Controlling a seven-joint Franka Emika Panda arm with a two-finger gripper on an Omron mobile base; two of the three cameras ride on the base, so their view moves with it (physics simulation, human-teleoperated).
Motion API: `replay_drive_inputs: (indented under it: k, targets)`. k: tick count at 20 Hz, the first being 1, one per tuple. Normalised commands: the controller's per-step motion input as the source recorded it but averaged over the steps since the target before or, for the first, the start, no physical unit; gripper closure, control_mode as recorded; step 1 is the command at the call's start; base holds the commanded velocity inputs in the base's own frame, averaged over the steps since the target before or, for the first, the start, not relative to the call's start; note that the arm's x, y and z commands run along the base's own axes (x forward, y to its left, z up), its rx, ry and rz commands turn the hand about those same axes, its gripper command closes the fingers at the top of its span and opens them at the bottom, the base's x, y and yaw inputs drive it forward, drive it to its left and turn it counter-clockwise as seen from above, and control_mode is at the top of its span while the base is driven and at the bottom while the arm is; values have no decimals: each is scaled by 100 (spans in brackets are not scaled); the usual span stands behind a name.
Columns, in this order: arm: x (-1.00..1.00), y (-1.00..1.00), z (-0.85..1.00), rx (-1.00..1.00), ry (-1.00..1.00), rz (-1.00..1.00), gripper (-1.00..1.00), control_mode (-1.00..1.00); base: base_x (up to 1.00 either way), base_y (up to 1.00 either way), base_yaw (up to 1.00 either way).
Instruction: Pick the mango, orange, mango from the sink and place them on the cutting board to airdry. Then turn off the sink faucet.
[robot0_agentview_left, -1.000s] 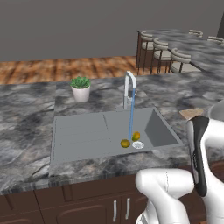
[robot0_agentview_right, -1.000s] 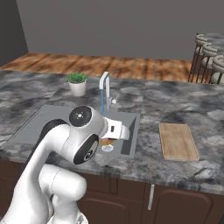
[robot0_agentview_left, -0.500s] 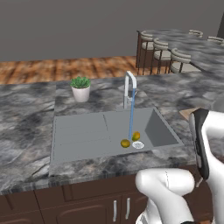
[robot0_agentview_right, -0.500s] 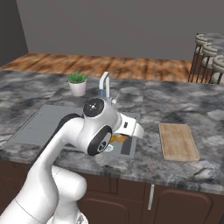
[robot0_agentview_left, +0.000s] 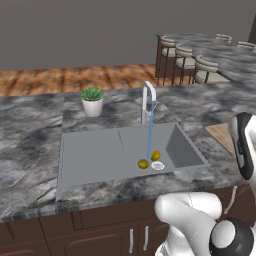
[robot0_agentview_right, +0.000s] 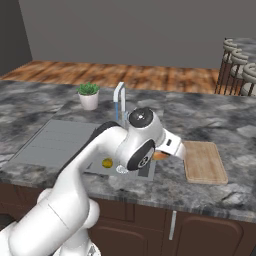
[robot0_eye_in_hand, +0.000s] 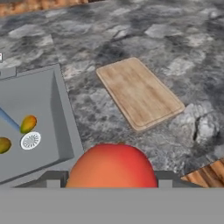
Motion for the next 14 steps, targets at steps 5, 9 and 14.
replay_drive_inputs:
  k: [5, 9, 14]
  targets:
    - [22, -36, -12, 13, 0, 0, 100, -100, 0, 0, 0]
    - [40, -36, -17, 10, 2, 0, 100, -100, 0, 0, 0]
    - [38, -33, -17, 8, 0, 0, 100, -100, 0, 0, 0]
